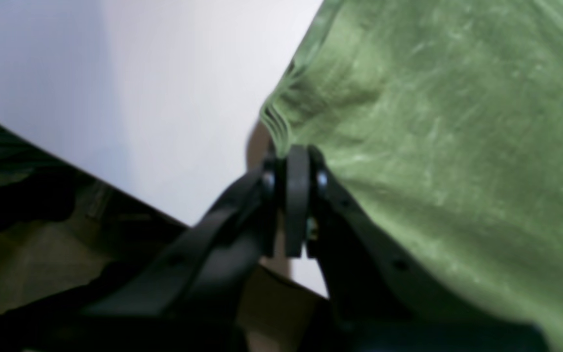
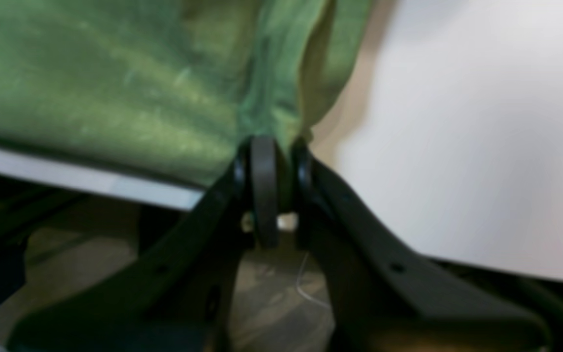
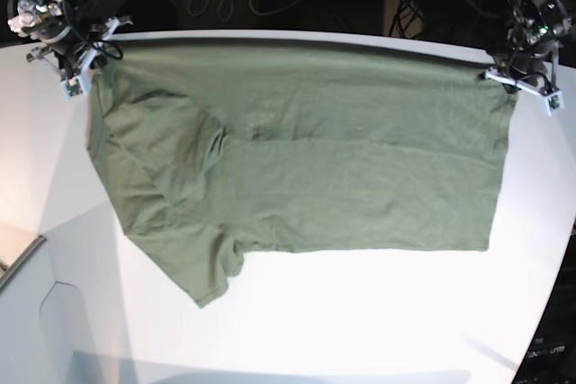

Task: Layout the t-shirt on the table in an organized manner, then fold the t-shirt properly
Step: 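Pull the held edge with both grippers to smooth the shirt flat, then release the edge and move both grippers along the shirt's sides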

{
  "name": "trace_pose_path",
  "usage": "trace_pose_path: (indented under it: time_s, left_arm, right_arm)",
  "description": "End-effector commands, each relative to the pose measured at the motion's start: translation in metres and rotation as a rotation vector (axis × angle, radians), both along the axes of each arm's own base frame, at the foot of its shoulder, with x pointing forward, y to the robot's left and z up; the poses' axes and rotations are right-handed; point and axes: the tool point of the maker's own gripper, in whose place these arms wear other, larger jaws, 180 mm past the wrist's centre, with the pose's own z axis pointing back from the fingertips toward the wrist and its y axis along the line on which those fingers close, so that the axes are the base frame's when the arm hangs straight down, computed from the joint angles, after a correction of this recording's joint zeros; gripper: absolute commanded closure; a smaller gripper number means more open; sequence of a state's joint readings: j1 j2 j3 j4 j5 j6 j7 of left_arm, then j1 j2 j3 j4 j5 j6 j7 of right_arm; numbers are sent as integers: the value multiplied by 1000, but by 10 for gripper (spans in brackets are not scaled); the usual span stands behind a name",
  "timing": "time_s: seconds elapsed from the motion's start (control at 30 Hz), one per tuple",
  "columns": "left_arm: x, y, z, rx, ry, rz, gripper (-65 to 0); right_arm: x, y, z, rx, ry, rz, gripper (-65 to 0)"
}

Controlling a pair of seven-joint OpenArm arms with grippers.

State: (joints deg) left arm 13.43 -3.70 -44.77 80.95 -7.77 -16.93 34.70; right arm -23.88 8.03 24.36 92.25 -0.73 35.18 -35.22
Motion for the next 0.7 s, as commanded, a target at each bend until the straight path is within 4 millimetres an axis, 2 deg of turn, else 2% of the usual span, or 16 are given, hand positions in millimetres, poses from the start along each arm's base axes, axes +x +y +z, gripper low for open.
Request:
trace_pose_path:
  time_s: [0.0,0.07,0.37,0.43,0.53,0.6,0.67]
  left_arm:
    - [6,8,10,33,-28,0,-3]
    - [7,9,11,36,-29,-1,-3]
    - [3,9,10,31,-20,2,-12]
    - [2,10,10,31,-18,4,-39]
    - [0,10,9,31,-14,3,-127]
    - [0,9,8,29,-13,4,-190]
    - [0,8,8,28,-14,4,-240]
  right_arm:
    - [5,-7,8,-12,-34,-15,0]
    - [-1,-16,9,-20,-31,-45,0]
    - [-6,-18,8,-17,-29,-76,-9]
    - [-6,-18,8,-16,-29,-75,-71]
    - [-5,-18,10,-19,-34,-72,-204]
    - [1,-17,19,-31,-60,-63,-274]
    - [4,-18,31,-49,-93,-61,-317]
